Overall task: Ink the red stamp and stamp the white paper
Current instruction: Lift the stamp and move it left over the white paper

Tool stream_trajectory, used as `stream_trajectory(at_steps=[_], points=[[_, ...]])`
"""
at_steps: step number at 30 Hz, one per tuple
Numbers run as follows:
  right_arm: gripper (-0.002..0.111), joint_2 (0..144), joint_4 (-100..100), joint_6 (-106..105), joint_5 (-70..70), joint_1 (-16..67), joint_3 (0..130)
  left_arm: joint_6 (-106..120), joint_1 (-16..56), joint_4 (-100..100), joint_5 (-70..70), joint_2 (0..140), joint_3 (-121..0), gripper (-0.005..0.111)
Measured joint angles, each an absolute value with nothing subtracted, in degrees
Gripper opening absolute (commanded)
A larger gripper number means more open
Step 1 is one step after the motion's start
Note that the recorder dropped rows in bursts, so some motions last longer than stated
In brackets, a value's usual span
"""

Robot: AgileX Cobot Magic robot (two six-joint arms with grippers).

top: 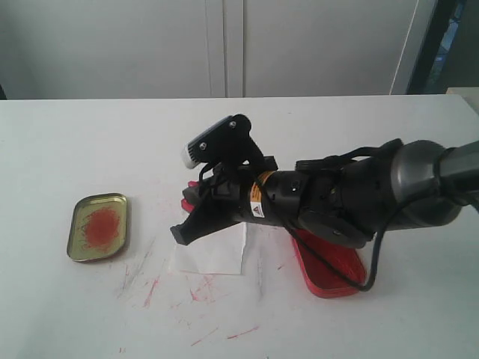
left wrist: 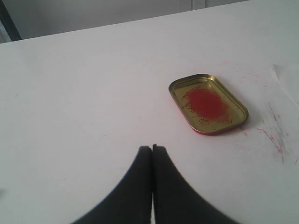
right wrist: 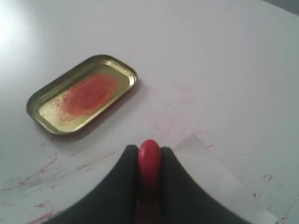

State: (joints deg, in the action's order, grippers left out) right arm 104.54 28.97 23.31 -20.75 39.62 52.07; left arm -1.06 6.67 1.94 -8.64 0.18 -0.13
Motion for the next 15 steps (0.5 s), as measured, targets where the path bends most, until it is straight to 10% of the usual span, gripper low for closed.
stream_trajectory(at_steps=[15], points=[[0.0,110.3,26.1,16.4,-24.2,39.9,53.6,-1.1,6.7,1.9,-8.6,0.2,-0.1,0.0]])
